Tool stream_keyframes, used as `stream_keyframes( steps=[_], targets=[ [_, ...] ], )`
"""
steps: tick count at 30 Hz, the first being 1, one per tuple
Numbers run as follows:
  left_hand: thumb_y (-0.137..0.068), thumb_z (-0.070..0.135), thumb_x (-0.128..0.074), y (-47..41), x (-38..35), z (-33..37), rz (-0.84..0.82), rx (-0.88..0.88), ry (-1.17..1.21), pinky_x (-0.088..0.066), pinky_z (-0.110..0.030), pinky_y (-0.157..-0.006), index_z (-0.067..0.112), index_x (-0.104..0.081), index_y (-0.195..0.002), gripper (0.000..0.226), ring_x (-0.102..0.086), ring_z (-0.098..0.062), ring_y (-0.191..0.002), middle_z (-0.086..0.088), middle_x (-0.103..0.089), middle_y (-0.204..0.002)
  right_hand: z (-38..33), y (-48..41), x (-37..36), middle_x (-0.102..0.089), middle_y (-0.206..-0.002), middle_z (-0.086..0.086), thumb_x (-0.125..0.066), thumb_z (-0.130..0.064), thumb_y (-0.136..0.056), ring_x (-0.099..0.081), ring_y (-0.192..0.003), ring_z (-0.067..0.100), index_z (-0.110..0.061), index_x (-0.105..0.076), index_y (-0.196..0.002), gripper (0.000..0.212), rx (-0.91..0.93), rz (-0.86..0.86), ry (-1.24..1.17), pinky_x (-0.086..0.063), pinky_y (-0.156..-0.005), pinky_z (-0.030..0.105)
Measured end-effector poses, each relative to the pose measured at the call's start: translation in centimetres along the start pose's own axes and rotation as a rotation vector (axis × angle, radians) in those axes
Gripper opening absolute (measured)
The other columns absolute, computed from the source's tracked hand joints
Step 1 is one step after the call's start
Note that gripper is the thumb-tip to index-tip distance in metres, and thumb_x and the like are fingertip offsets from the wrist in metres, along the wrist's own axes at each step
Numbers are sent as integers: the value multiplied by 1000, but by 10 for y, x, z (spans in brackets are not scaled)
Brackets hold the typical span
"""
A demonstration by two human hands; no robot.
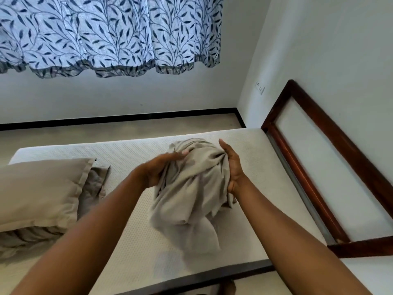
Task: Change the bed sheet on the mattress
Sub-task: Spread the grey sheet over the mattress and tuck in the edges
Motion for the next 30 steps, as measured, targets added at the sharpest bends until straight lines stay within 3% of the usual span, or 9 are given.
stream_keyframes(
  steps=[4, 6, 8, 10, 13, 17, 22, 25, 30],
  targets=[
    [-53, 40, -98, -1, -8, -56, -106, 187, -50, -58, -40, -89, 8, -62, -128, 89, -69, -31, -111, -17, -71, -122, -7, -24, -3, -68, -120, 23, -73, -33, -85, -65, -112, 38, 8, -67, -122, 55, 144, 190, 163, -50, -107, 45],
    [-60, 26, -95, -1, -14, -75, -214, 290, -64, -57, -44, -93, 5, -63, -127, 77, -68, -35, -113, -20, -68, -125, -8, -32, 3, -72, -99, 17, -75, -28, -84, -69, -95, 34, -1, -72, -101, 32, 222, 286, 306, -55, -94, 43],
    [-76, 10, -83, -6, -12, -89, -257, 335, -113, -52, -50, -100, 5, -61, -131, 60, -65, -37, -118, -20, -67, -128, -10, -38, 16, -74, -103, 12, -78, -24, -84, -70, -97, 31, -5, -73, -103, 27, 312, 349, 434, -57, -96, 46],
    [-77, 4, -80, -15, -3, -99, -223, 342, -133, -49, -55, -104, 4, -58, -134, 61, -65, -38, -118, -20, -68, -127, -14, -43, 35, -75, -114, 4, -82, -23, -82, -72, -105, 23, -10, -73, -112, 34, 406, 441, 544, -57, -98, 42],
    [-72, 6, -76, -27, 9, -102, -126, 312, -52, -55, -51, -96, 0, -55, -135, 66, -69, -38, -110, -22, -70, -120, -4, -44, 65, -73, -123, 9, -78, -32, -81, -70, -110, 25, -9, -70, -123, 49, 320, 492, 364, -54, -103, 47],
    [-77, 10, -73, -45, -8, -83, -186, 262, -64, -59, -44, -88, 1, -59, -130, 56, -71, -36, -103, -22, -71, -117, 26, -38, 91, -68, -124, 23, -66, -46, -88, -67, -109, 37, 4, -63, -128, 64, 159, 437, -67, -52, -102, 50],
    [-78, 19, -84, -75, -36, -77, -352, 393, -245, -47, -52, -107, 12, -58, -136, 64, -63, -38, -121, -18, -66, -130, -38, -34, 117, -73, -94, 16, -60, -4, -90, -72, -84, 32, 0, -69, -95, 12, 301, 638, 56, -62, -75, 37],
    [-66, 25, -92, -94, -51, -84, -389, 465, -366, -45, -51, -111, 16, -59, -136, 78, -63, -33, -122, -11, -69, -129, -125, -29, 145, -72, -112, 17, -65, 1, -73, -71, -103, 35, -2, -69, -103, 30, 507, 783, 226, -58, -94, 51],
    [-62, 27, -94, -130, -79, -98, -426, 436, -693, -51, -39, -105, 29, -46, -142, 94, -59, -21, -120, 1, -64, -130, -285, -17, 239, -60, -139, 12, -65, -13, -66, -61, -124, 30, -8, -53, -141, 76, 778, 913, 417, -50, -107, 51]
  ],
)
Point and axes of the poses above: each hand's wrist, its own y-axis away from the middle knuckle, its own x-axis out of the back of the hand, z = x × y, the point moved 5 cm from there along -y, towards the middle knuckle
